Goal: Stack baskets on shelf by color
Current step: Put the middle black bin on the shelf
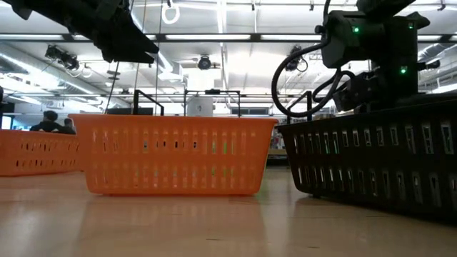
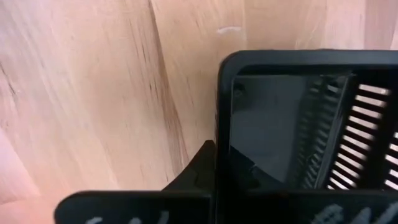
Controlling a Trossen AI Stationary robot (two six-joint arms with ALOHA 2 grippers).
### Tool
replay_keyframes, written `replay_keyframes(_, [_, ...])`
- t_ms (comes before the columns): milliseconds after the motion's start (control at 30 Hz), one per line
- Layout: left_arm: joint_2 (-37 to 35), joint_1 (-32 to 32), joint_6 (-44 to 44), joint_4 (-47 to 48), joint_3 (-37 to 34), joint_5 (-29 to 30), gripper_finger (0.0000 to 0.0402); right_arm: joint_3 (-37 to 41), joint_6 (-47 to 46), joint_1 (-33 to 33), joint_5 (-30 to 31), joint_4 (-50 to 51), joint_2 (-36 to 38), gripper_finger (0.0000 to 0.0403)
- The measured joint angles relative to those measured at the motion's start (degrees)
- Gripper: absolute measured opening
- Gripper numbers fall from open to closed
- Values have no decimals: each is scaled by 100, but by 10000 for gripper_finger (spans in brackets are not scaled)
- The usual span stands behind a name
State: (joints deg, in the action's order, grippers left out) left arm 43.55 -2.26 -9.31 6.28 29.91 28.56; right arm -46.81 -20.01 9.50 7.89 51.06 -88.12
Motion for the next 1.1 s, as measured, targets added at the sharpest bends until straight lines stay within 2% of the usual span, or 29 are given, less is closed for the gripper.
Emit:
replay_keyframes(167, [0, 2, 126, -1, 0, 31, 273, -477, 340, -2, 30, 309, 5, 5])
replay_keyframes(533, [0, 2, 118, -9, 0, -60, 251, -2292, 1532, 298, 253, 680, 9, 3])
replay_keyframes(633, [0, -52, 400, -146, 0, -173, 245, -2673, 2367, 417, 207, 648, 10, 2])
replay_keyframes(800, [0, -444, 1390, -877, 3, -192, 244, -2926, 4113, 427, 210, 64, 12, 2])
replay_keyframes(967, [-2, -686, 2475, -1277, 7, 255, 241, -2929, 5546, 20, 116, -390, -25, 3])
replay_keyframes(1100, [0, -693, 2378, -1338, 7, 280, 236, -2929, 7010, -448, 155, -443, -93, 3])
